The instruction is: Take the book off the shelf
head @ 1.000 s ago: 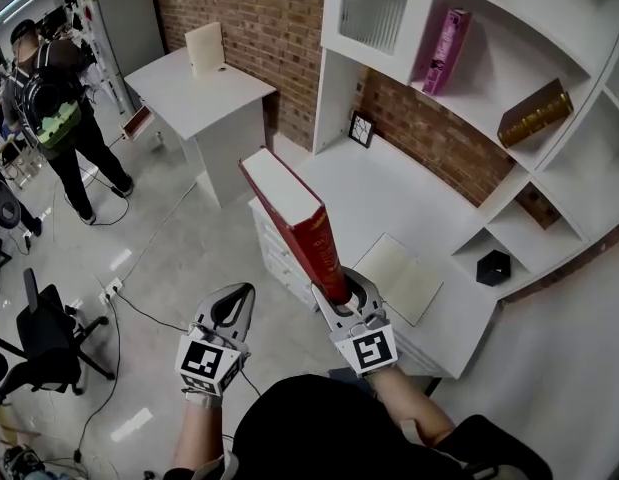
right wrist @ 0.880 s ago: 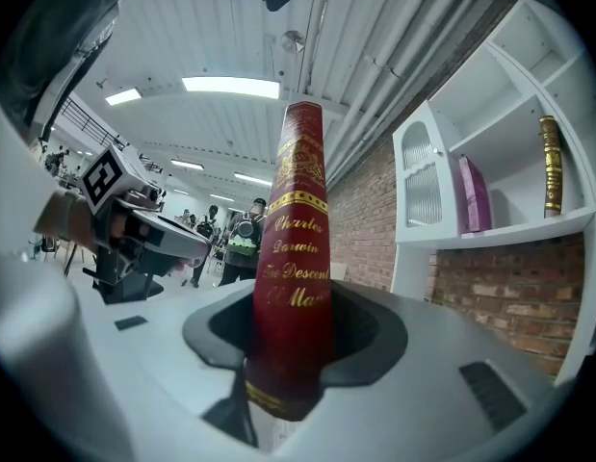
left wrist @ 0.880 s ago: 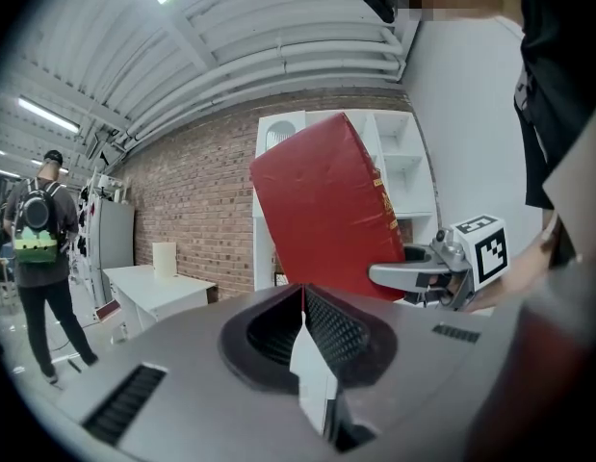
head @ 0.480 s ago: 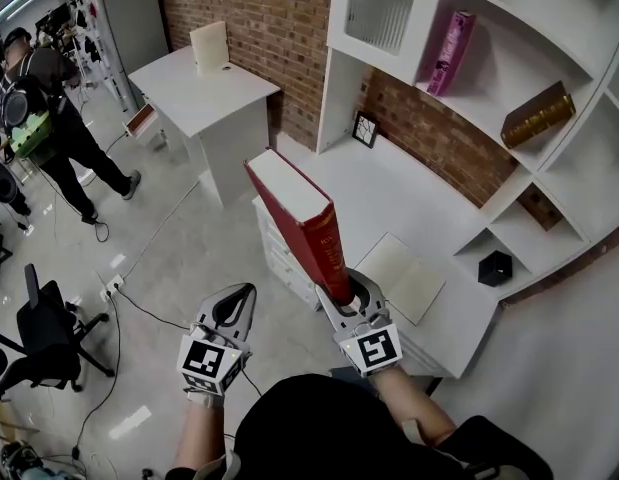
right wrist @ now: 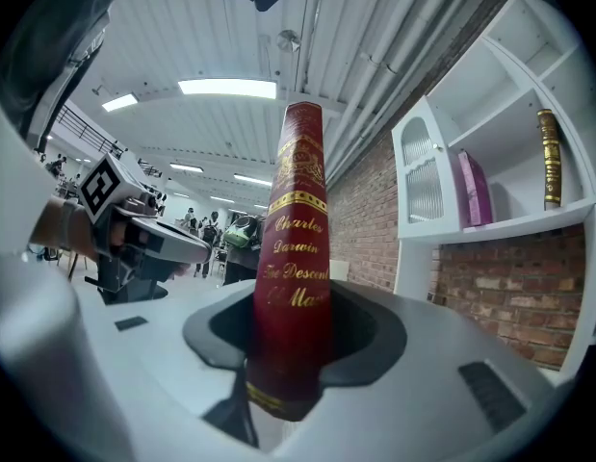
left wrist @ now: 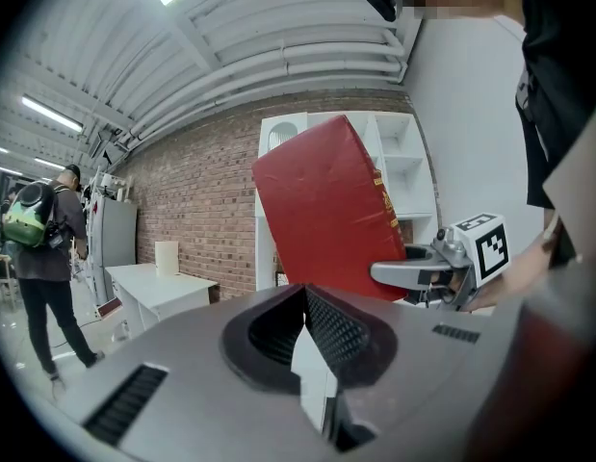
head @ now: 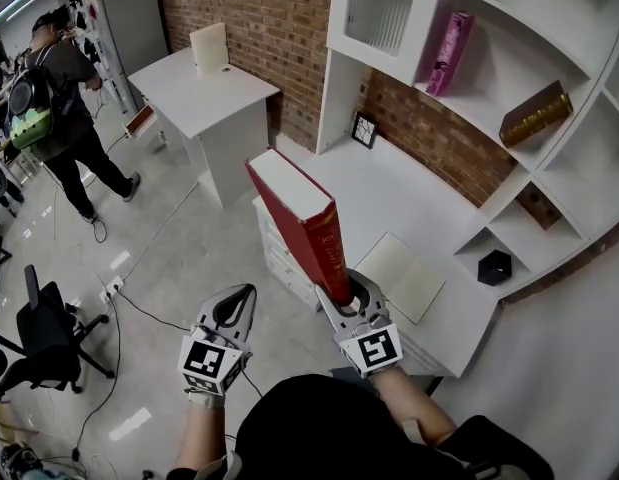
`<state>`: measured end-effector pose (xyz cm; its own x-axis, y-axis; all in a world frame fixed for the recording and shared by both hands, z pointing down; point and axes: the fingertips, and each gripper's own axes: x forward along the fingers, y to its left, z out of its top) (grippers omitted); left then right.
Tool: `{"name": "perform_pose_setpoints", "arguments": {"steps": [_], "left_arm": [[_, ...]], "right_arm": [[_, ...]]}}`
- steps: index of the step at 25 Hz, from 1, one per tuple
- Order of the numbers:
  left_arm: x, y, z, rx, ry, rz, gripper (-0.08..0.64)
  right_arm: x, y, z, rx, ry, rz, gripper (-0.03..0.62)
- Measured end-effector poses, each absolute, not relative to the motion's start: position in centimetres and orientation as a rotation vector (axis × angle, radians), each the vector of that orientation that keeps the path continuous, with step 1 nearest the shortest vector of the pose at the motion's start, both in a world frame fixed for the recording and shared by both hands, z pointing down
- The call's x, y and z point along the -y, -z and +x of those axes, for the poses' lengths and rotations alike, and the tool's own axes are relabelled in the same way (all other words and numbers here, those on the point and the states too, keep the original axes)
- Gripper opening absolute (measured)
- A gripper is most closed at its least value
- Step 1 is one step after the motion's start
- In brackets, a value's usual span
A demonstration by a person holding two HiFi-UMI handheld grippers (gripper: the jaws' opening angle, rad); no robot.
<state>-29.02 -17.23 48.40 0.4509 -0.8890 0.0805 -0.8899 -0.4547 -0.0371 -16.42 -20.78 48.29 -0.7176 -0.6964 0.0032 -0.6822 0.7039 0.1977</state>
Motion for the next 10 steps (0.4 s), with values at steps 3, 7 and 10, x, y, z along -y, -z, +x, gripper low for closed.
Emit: {"name": "perform_pose_setpoints", "arguments": {"steps": [3,7,10], "left_arm": [[17.07,-48.39,-29.12,1.636,-0.134,2.669,0.008],[16.9,-48.42,-29.08,1.635,-0.132,2.667,0.008],[16.72,-48.41,-29.04,1.635,-0.128,2.664,0.008]], "right_arm": [[20.61,-48.26,-16.4,2.821,0.29,1.147,0.181],[20.65,-48.24,-16.16,2.826,0.252,1.176,0.181],[20.57,-48.16,-16.02,2.826,0.244,1.182,0.18]]}}
